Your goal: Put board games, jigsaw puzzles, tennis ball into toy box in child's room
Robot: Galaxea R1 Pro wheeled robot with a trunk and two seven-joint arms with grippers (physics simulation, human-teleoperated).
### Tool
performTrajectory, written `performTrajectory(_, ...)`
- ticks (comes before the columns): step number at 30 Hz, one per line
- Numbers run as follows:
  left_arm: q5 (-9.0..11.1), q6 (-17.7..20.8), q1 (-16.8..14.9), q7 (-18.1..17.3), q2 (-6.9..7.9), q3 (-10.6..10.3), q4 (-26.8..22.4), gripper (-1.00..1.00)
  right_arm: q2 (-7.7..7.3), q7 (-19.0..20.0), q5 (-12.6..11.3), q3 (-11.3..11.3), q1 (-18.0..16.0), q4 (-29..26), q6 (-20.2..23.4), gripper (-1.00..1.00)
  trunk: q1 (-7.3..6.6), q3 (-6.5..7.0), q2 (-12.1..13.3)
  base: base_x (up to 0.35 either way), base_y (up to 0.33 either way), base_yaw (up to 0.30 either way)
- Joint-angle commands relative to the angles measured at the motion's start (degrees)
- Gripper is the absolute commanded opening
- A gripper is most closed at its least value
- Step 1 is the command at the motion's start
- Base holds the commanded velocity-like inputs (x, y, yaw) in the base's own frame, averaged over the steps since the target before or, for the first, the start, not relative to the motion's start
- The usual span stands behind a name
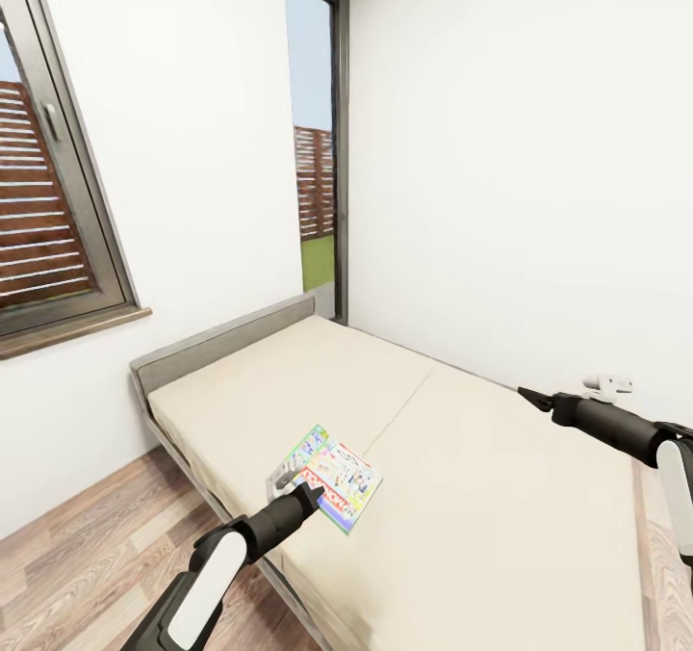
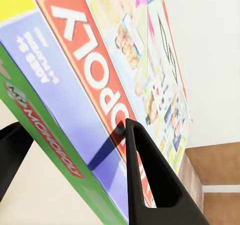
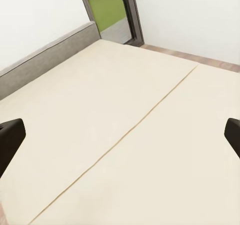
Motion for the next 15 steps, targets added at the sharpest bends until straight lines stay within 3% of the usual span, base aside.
performTrajectory(1, 0.19, 0.25, -0.05, -0.03, -0.01, 0.06, -0.02, -1.0, 0.0, 0.02, -0.3, -0.07, -0.05, -0.02, 0.41, 1.0, 0.0, -0.07, -0.04, 0.0, 0.0, -0.074)
performTrajectory(7, 0.19, 0.25, -0.03, -0.03, -0.01, 0.07, -0.02, -1.0, 0.0, 0.02, -0.3, -0.07, -0.05, -0.02, 0.44, 1.0, 0.0, -0.07, -0.04, 0.0, 0.0, -0.151)
performTrajectory(15, 0.19, 0.25, -0.03, -0.03, -0.01, 0.06, -0.02, -1.0, 0.0, 0.02, -0.3, -0.07, -0.05, -0.02, 0.42, 1.0, 0.0, -0.07, -0.04, 0.0, 0.0, -0.241)
